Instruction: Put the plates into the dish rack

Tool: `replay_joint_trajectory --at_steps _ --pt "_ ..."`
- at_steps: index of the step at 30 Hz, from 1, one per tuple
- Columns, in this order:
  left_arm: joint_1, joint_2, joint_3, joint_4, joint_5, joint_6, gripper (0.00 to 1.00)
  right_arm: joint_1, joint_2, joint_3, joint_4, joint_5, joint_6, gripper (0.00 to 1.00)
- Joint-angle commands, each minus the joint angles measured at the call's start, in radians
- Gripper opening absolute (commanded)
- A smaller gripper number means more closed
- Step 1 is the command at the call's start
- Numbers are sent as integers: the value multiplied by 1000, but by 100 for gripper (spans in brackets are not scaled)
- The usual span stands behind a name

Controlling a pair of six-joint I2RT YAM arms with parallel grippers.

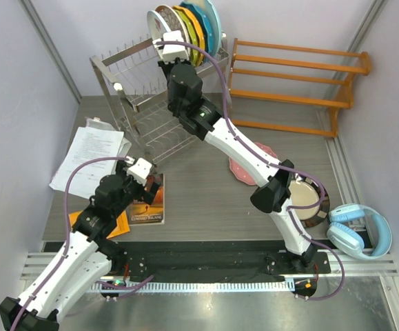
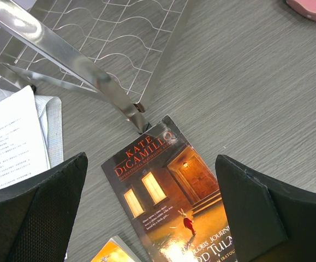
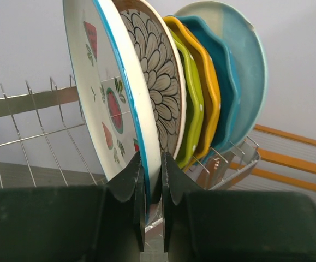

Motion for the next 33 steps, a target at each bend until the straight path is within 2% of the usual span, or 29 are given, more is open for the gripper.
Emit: replay_joint_trajectory --at_steps 1,15,16,17,19,20,23,29,33 --pt "5 -9 -13 57 -21 -18 99 3 -1 63 143 -95 5 1" --pt "9 43 -7 109 -22 -26 99 -37 54 81 116 -225 78 1" --pt "9 48 -6 112 -20 -26 99 -41 63 91 116 -230 74 3" --pt "11 50 -3 112 -15 -27 99 -40 66 92 119 -233 71 12" --pt "12 56 2 112 -15 -27 100 -43 69 92 127 -235 65 24" --pt "12 57 7 112 -15 -27 99 -43 65 89 125 -235 64 35" --pt "12 65 16 104 -15 -27 99 -43 37 66 136 -238 63 45" --pt "12 71 39 115 -57 -26 100 -22 -32 34 122 -229 51 55" --pt "12 73 62 117 -64 -24 100 3 -116 5 47 -167 32 55"
